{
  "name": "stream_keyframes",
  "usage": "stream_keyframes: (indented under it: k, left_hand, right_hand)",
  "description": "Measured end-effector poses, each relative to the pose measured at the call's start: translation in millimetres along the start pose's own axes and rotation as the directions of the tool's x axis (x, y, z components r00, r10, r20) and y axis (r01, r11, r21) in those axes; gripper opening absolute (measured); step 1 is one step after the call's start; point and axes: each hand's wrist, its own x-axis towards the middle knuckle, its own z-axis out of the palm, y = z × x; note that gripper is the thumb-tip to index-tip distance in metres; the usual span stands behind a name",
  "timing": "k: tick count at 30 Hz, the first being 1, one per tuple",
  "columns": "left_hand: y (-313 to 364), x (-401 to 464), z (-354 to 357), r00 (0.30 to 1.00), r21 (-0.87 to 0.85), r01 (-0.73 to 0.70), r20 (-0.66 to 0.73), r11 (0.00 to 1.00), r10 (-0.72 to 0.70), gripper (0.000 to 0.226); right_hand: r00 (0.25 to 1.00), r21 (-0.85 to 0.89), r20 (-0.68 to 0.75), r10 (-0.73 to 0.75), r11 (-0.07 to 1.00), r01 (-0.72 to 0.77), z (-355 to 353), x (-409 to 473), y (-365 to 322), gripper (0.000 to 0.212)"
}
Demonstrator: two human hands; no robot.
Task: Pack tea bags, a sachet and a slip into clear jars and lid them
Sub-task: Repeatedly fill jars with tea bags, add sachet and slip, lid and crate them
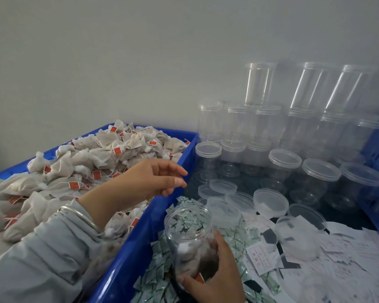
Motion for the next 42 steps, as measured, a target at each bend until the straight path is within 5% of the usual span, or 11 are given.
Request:
stream_keyframes:
  k: [3,7,10,13,17,20,25,31,36,38,42]
  left_hand:
    - [-5.7,6.7,-13.4,0.98,0.008,0.039,-0.195,0.999,-0.036,0.01]
    - [-16.2,13.9,-40.6,0.871,0.084,0.08,-0.491,0.993,-0.029,0.009]
    - [-29.7,14.6,-62.0,0.761,0.363,0.222,-0.645,0.905,0.072,0.003]
    - [-45.8,13.9,-74.1,0.801,0.65,0.447,-0.597,0.615,0.049,0.016]
    - [-58.3,10.7,-72.1,0.867,0.805,0.494,-0.43,0.329,-0.25,0.028]
    - [-61.8,7.5,-70.0,0.836,0.842,0.496,-0.396,0.213,-0.38,0.032]
    - [-61.3,8.6,-66.5,0.833,0.845,0.506,-0.427,0.171,-0.351,0.029]
    - [-51.2,12.0,-68.6,0.825,0.765,0.558,-0.552,0.322,-0.119,0.016]
    - [-30.9,14.3,-63.0,0.774,0.418,0.382,-0.632,0.824,-0.038,0.018]
    - [-17.5,10.0,-49.3,0.844,0.126,0.193,-0.528,0.973,-0.099,0.019]
    - [0.7,2.3,-21.4,0.977,-0.048,0.026,-0.212,0.998,-0.036,0.016]
  right_hand:
    - [0.999,-0.051,0.04,-0.012,0.999,0.014,-2.7,-0.6,5.8,0.121]
    - [1.0,-0.075,0.012,-0.014,0.997,0.015,-3.9,-1.2,4.5,0.109]
    - [1.0,-0.07,0.006,-0.02,0.997,0.02,-4.5,-0.9,5.8,0.108]
    - [1.0,-0.076,0.003,-0.019,0.997,0.019,-5.3,-1.5,5.5,0.107]
    - [1.0,-0.055,0.008,-0.024,0.998,0.025,-6.3,-1.4,5.3,0.113]
    - [0.999,-0.029,0.026,-0.029,0.999,0.03,-6.2,-1.4,5.6,0.116]
    - [0.999,-0.027,0.022,-0.024,0.999,0.025,-4.5,-0.9,6.9,0.117]
    - [1.0,-0.016,0.016,-0.022,1.0,0.023,-4.2,-0.7,8.0,0.118]
    - [1.0,-0.022,0.015,-0.018,1.0,0.019,-4.2,0.2,8.5,0.119]
    - [1.0,-0.027,0.021,-0.018,0.999,0.018,-5.1,0.3,8.4,0.123]
    - [0.999,-0.029,0.022,-0.028,0.999,0.029,-5.0,1.4,8.2,0.126]
